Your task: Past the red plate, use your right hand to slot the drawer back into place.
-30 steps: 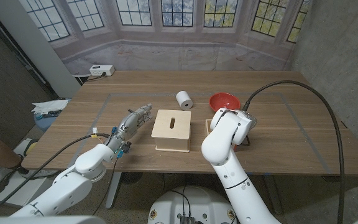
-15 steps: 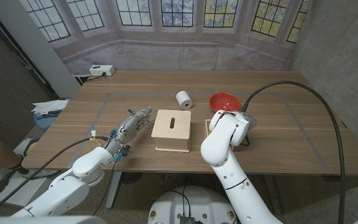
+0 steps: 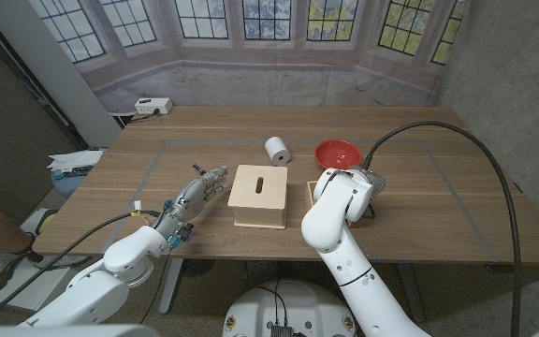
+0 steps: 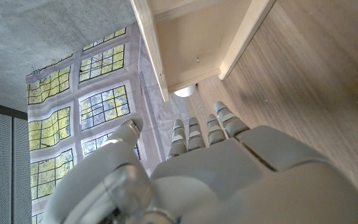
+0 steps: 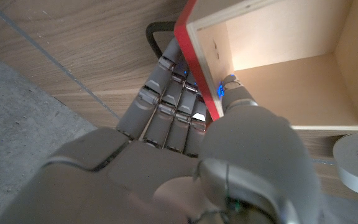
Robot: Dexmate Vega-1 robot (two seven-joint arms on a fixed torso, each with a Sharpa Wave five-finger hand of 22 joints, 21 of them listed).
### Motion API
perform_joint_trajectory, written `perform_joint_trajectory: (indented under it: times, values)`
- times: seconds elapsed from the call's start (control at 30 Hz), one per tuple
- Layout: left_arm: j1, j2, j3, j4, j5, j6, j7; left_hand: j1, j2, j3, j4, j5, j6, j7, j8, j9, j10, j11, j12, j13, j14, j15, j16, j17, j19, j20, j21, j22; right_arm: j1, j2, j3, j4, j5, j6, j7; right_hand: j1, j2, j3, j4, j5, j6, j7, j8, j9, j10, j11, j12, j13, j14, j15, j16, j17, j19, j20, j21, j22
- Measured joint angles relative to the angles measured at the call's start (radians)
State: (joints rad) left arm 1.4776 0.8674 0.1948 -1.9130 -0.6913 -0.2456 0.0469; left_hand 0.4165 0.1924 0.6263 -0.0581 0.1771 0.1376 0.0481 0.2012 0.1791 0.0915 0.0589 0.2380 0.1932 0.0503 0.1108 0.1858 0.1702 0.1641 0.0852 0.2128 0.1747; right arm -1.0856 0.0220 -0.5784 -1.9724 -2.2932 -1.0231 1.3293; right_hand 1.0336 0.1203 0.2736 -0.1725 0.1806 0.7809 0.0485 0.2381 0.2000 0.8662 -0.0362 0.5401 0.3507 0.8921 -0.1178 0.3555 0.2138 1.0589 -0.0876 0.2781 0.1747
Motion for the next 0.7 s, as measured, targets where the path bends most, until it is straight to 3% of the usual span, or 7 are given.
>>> perform_joint_trajectory:
  times: [0.7]
  values:
    - [0.034,-0.002,-0.02,-0.027,-0.047,0.009,-0.004,0.001,0.001,0.003,0.003,0.0,0.0,0.0,0.0,0.005,0.004,0.004,0.0,0.0,0.0,0.0,0.0,0.0,0.004,0.004,0.0,0.0,0.011,-0.024,-0.016,0.028,0.025,-0.027,-0.025,0.046,0.007,0.011,-0.006,-0.001,0.047,-0.026,0.0,0.004,0.043,-0.022,0.021,0.016,0.053,-0.015,0.023,0.012,0.034,-0.027,0.015,0.005]
